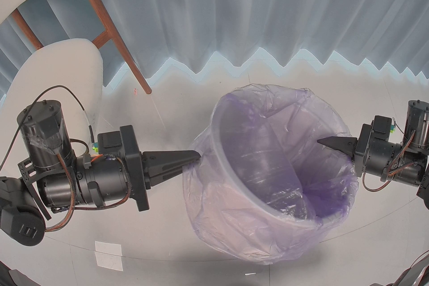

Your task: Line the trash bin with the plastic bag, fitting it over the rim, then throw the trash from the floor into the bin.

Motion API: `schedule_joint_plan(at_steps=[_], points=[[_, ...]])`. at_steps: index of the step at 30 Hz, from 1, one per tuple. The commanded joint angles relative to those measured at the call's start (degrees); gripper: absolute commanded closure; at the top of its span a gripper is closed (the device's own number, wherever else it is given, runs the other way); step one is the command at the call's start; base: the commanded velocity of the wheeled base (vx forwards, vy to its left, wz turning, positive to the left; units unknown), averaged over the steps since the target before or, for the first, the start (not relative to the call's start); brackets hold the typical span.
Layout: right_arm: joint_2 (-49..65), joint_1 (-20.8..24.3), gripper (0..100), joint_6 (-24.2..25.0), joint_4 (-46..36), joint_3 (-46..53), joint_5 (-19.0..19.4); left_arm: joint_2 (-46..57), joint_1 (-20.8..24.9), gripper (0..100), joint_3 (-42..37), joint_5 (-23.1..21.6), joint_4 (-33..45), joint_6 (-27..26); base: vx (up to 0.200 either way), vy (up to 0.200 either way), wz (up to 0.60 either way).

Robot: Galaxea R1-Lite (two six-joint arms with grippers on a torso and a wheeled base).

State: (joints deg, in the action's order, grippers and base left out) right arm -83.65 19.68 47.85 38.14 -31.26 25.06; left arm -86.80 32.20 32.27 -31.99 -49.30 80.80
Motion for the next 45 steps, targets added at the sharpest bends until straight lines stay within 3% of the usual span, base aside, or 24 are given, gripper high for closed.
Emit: schedule_joint_plan(at_steps=[1,23,24,31,36,37,39,41,45], points=[[0.9,0.0,100,1.1,0.3,0.1,0.1,-2.1,-1.1,100,-0.4,0.4,-0.1,0.0,0.0,0.0,0.0],[1.2,0.0,100,3.3,2.9,0.1,0.2,-2.7,-4.0,100,-1.8,0.1,-0.1,0.0,0.0,0.0,0.0],[1.2,0.0,100,3.3,2.9,0.2,0.2,-2.7,-4.0,0,-1.9,0.1,-0.1,0.0,0.0,0.0,0.0],[1.2,-0.5,100,1.6,2.9,1.0,0.3,-1.7,-5.2,0,-2.6,1.1,0.1,0.0,0.0,0.0,0.0],[0.6,-1.5,100,-5.4,2.2,1.5,-0.6,5.9,-10.9,0,-4.0,1.3,0.9,0.0,0.0,0.0,0.0],[-0.8,-1.7,100,-11.2,2.2,2.9,-3.9,11.4,-17.0,0,-6.3,1.2,0.8,0.0,0.0,0.0,0.0],[-1.9,-1.7,100,-13.0,2.7,3.1,-4.9,12.6,-18.8,0,-6.4,1.2,0.8,0.1,0.0,0.0,0.0],[-6.5,-1.5,100,-18.4,3.1,2.8,-10.6,16.3,-22.8,0,-6.8,1.1,1.0,0.1,0.0,0.0,0.0],[-9.6,-0.9,100,-18.8,4.8,1.9,-13.8,17.1,-22.8,0,-6.9,1.1,1.0,-0.1,0.0,0.0,0.0]])
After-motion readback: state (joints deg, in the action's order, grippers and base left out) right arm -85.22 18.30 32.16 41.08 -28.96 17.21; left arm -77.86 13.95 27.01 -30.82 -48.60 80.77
